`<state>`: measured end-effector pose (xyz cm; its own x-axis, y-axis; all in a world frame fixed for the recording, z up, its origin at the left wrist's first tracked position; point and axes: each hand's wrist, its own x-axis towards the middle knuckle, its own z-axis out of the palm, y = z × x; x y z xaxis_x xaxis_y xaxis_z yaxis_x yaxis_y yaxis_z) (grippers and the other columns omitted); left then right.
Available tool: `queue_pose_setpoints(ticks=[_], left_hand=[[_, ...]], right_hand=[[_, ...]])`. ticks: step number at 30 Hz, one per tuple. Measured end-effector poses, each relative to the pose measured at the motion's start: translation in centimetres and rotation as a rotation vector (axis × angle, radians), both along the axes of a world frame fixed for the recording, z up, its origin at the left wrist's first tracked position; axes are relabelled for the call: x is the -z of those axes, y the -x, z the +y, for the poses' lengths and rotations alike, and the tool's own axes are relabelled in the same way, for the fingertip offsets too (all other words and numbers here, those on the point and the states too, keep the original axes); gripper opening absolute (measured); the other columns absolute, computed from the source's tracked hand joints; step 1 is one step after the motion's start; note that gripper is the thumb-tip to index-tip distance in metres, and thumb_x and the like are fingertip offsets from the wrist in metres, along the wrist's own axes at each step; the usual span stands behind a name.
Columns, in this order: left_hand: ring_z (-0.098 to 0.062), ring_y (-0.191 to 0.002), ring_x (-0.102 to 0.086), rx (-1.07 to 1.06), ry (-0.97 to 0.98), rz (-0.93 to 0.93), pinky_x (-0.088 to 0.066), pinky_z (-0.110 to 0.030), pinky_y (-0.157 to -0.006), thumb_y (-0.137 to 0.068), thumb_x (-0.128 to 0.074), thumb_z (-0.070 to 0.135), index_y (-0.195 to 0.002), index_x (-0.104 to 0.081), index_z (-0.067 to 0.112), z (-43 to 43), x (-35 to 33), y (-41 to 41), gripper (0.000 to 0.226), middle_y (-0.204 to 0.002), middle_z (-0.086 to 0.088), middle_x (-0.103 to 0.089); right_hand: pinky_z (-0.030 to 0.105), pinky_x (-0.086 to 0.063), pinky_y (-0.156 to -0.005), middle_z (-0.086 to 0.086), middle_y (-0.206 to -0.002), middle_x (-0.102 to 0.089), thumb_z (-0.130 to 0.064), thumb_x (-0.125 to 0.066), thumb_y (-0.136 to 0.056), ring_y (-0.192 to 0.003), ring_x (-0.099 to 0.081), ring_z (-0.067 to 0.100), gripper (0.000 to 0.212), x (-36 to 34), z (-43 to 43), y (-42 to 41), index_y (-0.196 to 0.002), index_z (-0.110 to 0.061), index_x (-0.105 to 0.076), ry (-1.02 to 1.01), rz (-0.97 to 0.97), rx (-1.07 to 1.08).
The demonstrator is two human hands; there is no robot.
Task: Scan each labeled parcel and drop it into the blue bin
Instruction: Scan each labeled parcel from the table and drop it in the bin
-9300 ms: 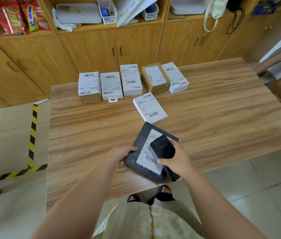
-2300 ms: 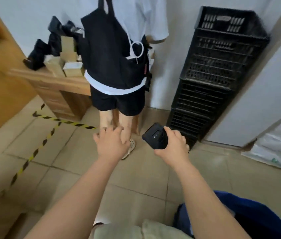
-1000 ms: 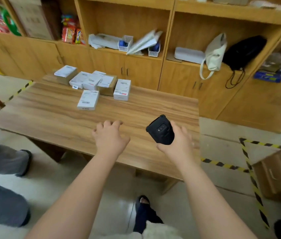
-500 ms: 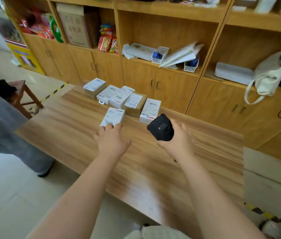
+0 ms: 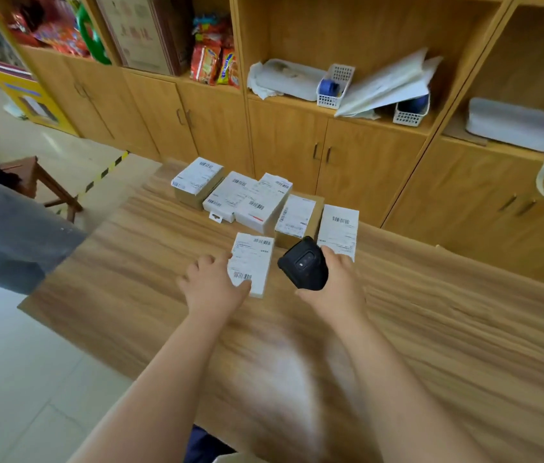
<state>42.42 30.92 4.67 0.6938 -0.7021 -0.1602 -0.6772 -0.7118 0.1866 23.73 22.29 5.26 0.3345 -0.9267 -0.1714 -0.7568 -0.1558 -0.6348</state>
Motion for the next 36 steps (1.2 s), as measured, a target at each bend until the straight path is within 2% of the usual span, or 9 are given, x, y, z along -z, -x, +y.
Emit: queue_pose_setpoints(ticks=[10, 12, 14, 18, 21, 24, 27, 32, 36], left_hand=[[-0.033, -0.128, -0.039, 0.119, -0.041, 0.031, -0.031, -0.049, -0.108, -0.081, -0.067, 0.053, -0.139, -0.045, 0.025, -9.9, 1.9, -19.9, 0.067, -0.137, -0.007, -0.047], [-0.034, -0.127, -0.040, 0.119, -0.045, 0.049, -0.030, -0.050, -0.108, -0.083, -0.065, 0.053, -0.136, -0.045, 0.022, -11.9, 3.0, -22.8, 0.064, -0.134, -0.007, -0.047], [-0.036, -0.129, -0.038, 0.099, -0.041, 0.068, -0.029, -0.051, -0.108, -0.082, -0.065, 0.056, -0.142, -0.038, 0.020, -14.1, 4.5, -25.4, 0.074, -0.139, -0.010, -0.043], [-0.039, -0.142, -0.020, 0.012, -0.033, 0.147, -0.024, -0.054, -0.111, -0.075, -0.068, 0.069, -0.155, -0.011, 0.013, -18.3, 7.4, -29.0, 0.113, -0.155, -0.017, -0.023], [-0.039, -0.142, -0.022, -0.027, -0.054, 0.177, -0.025, -0.052, -0.114, -0.074, -0.067, 0.073, -0.156, -0.004, 0.008, -20.6, 9.0, -30.7, 0.123, -0.155, -0.019, -0.023], [-0.036, -0.134, -0.034, -0.040, 0.008, 0.214, -0.030, -0.048, -0.109, -0.074, -0.074, 0.063, -0.153, -0.013, 0.006, -21.1, 9.5, -31.5, 0.115, -0.146, -0.018, -0.034], [-0.036, -0.130, -0.036, -0.055, 0.112, 0.229, -0.034, -0.050, -0.107, -0.067, -0.079, 0.060, -0.145, -0.025, 0.008, -19.3, 9.0, -31.9, 0.107, -0.139, -0.017, -0.039], [-0.037, -0.132, -0.030, 0.071, 0.232, 0.062, -0.025, -0.055, -0.109, -0.064, -0.082, 0.054, -0.146, -0.028, 0.015, -14.3, 6.7, -30.3, 0.105, -0.140, -0.015, -0.037], [-0.036, -0.123, -0.034, 0.197, 0.365, -0.020, -0.030, -0.058, -0.104, -0.059, -0.087, 0.042, -0.139, -0.032, 0.015, -11.2, 4.7, -26.8, 0.100, -0.136, -0.019, -0.043]], right_hand=[[0.044, -0.041, -0.099, -0.001, -0.132, -0.047, -0.038, -0.079, -0.070, -0.124, -0.042, 0.026, 0.088, 2.3, -6.0, -19.5, -0.146, -0.035, -0.036, -0.013, 0.061, 0.161], [0.042, -0.038, -0.094, -0.001, -0.132, -0.046, -0.039, -0.080, -0.070, -0.124, -0.042, 0.026, 0.087, 2.8, -7.1, -22.6, -0.146, -0.034, -0.036, -0.024, 0.086, 0.174], [0.042, -0.036, -0.092, -0.001, -0.133, -0.044, -0.041, -0.079, -0.071, -0.125, -0.041, 0.026, 0.089, 3.4, -8.2, -25.0, -0.147, -0.034, -0.033, -0.038, 0.105, 0.196], [0.044, -0.039, -0.097, -0.001, -0.134, -0.044, -0.039, -0.080, -0.070, -0.125, -0.042, 0.027, 0.093, 4.5, -9.8, -28.0, -0.149, -0.033, -0.032, -0.044, 0.124, 0.231], [0.043, -0.035, -0.101, -0.001, -0.139, -0.041, -0.037, -0.080, -0.074, -0.129, -0.038, 0.026, 0.093, 4.8, -10.4, -29.1, -0.151, -0.031, -0.029, -0.081, 0.136, 0.245], [0.044, -0.034, -0.102, -0.001, -0.140, -0.039, -0.038, -0.079, -0.074, -0.130, -0.037, 0.026, 0.094, 4.6, -10.3, -29.4, -0.152, -0.031, -0.027, -0.073, 0.158, 0.245], [0.044, -0.032, -0.102, -0.002, -0.139, -0.039, -0.038, -0.079, -0.074, -0.129, -0.037, 0.025, 0.094, 4.0, -10.0, -28.9, -0.152, -0.033, -0.027, -0.048, 0.197, 0.256], [0.044, -0.027, -0.102, -0.003, -0.139, -0.037, -0.036, -0.076, -0.073, -0.127, -0.033, 0.025, 0.092, 1.9, -8.3, -27.9, -0.151, -0.034, -0.028, 0.035, 0.251, 0.232], [0.044, -0.024, -0.104, -0.002, -0.140, -0.037, -0.035, -0.075, -0.073, -0.128, -0.032, 0.026, 0.093, -0.1, -6.1, -25.8, -0.152, -0.034, -0.026, 0.106, 0.271, 0.255]])
